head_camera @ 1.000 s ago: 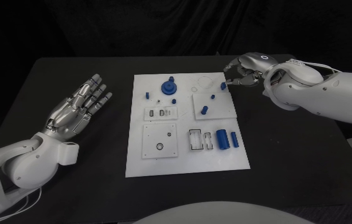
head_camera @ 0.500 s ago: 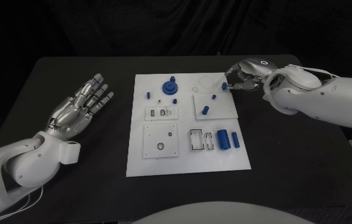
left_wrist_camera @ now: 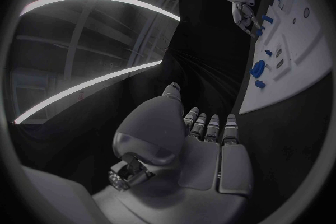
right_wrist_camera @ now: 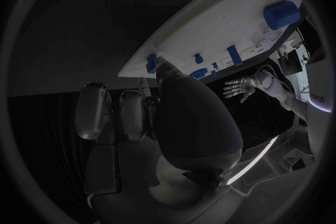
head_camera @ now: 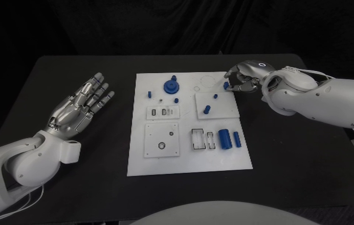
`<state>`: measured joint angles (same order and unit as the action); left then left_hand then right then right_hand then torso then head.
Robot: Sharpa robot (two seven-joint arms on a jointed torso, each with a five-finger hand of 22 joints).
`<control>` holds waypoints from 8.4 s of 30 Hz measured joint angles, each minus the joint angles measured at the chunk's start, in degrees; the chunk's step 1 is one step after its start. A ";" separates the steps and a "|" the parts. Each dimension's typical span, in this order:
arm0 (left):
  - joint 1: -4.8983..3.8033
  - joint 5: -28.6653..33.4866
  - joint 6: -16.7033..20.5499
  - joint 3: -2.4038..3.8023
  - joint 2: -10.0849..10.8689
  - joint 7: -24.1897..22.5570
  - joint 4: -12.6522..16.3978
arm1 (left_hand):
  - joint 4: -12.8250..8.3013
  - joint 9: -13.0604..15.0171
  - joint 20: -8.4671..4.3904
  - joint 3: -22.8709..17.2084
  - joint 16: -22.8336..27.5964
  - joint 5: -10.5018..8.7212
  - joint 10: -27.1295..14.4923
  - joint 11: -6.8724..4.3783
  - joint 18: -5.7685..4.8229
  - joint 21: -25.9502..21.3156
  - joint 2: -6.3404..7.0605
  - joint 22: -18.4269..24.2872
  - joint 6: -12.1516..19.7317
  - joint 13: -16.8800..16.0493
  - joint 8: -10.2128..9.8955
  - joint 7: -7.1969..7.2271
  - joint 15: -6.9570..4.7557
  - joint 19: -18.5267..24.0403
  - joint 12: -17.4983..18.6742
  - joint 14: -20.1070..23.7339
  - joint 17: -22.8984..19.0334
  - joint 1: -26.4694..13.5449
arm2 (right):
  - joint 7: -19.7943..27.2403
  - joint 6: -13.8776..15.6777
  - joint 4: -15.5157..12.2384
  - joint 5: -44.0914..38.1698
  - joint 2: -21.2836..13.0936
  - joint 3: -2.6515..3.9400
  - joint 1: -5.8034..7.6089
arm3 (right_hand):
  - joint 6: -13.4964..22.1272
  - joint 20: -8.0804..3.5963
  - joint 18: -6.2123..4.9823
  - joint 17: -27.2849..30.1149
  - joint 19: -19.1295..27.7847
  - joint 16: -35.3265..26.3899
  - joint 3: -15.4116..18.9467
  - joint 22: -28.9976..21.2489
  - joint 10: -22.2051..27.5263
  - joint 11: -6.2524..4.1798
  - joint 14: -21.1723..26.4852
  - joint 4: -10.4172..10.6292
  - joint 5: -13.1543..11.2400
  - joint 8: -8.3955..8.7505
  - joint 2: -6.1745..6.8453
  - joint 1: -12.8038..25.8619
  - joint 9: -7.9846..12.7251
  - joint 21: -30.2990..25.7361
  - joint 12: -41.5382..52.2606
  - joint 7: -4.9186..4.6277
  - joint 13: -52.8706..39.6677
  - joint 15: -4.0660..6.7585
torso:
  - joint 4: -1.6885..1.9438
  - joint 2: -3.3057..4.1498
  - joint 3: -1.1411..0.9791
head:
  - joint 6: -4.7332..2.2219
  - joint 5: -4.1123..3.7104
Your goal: Assemble the parts on the task board
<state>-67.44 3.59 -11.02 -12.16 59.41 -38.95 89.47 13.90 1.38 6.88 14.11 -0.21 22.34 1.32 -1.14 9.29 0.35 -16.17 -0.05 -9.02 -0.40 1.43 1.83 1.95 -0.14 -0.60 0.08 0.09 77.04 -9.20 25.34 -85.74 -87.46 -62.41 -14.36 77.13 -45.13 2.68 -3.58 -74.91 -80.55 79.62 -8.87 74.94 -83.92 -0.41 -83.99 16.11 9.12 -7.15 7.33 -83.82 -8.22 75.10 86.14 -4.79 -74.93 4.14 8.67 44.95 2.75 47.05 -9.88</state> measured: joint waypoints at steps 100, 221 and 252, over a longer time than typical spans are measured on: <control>0.04 0.00 -0.87 0.00 -1.04 0.00 -1.13 | -0.32 0.00 0.20 -0.32 0.00 0.22 0.00 0.00 0.00 0.00 0.00 0.00 0.00 0.00 0.00 0.00 0.20 0.22 0.00 -0.21 -0.02 0.00 | -10.96 -5.16 -10.91 -8.26 17.83 0.16 -1.30 | -7.00 0.61 -0.92 0.00 0.60 -0.41 -1.33 -0.03 1.03 1.25 -0.07 -2.80 15.24 -15.75 -0.84 -1.19 -8.10 -4.62 -0.66 -0.71 -0.01 -0.87 | -0.10 0.05 -0.01 | 1.85 1.08; -10.53 -73.71 8.10 0.16 -26.49 64.03 -9.34 | 1.26 36.00 -4.21 -2.38 -89.65 -13.57 80.99 2.15 -5.81 85.21 4.28 -74.89 -39.80 -67.96 29.92 -5.21 -5.65 -83.83 -77.94 -84.03 74.85 -11.72 | 11.02 8.54 -1.66 1.90 8.52 0.07 1.90 | 0.82 -0.01 -0.90 0.00 -1.67 0.45 -1.89 -0.03 2.35 0.31 -0.01 0.49 6.55 -7.49 -1.91 -2.71 -2.37 -2.57 -1.33 -0.61 0.01 -0.81 | -6.16 -7.39 -6.59 | 2.97 9.21; -10.09 -72.52 8.66 0.03 -29.75 66.01 -12.22 | -0.71 40.53 -4.34 -4.99 -89.65 -9.55 81.09 1.83 -5.80 84.75 5.45 -74.88 -39.40 -67.95 28.44 -5.21 -5.63 -83.70 -77.95 -84.03 74.84 -10.55 | 10.01 7.25 -0.98 1.97 9.15 0.07 1.71 | 0.62 -0.01 -0.90 0.00 -1.66 0.22 -1.88 -0.03 2.56 0.52 -0.01 0.49 7.08 -7.49 -1.89 -2.72 -2.27 -3.01 -1.55 -0.82 0.02 -0.81 | -6.13 -7.96 -6.56 | 2.94 8.48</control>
<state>-77.53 -68.93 -2.36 -12.13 29.67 27.06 77.25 13.19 41.91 2.54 9.12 -89.85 12.79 82.40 0.69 3.50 85.10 -10.72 -74.93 -48.42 -68.36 29.87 -3.38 -3.68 -83.84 -78.55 -83.94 74.93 66.49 0.81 32.59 -86.73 -85.49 -53.26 -14.29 78.84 -44.51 2.67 -4.48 -74.91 -82.22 79.84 -10.76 74.91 -81.36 0.12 -84.00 16.59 16.19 -14.64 5.43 -86.54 -10.49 72.09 84.59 -5.60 -74.90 3.33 2.54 36.99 -3.81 49.99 -1.40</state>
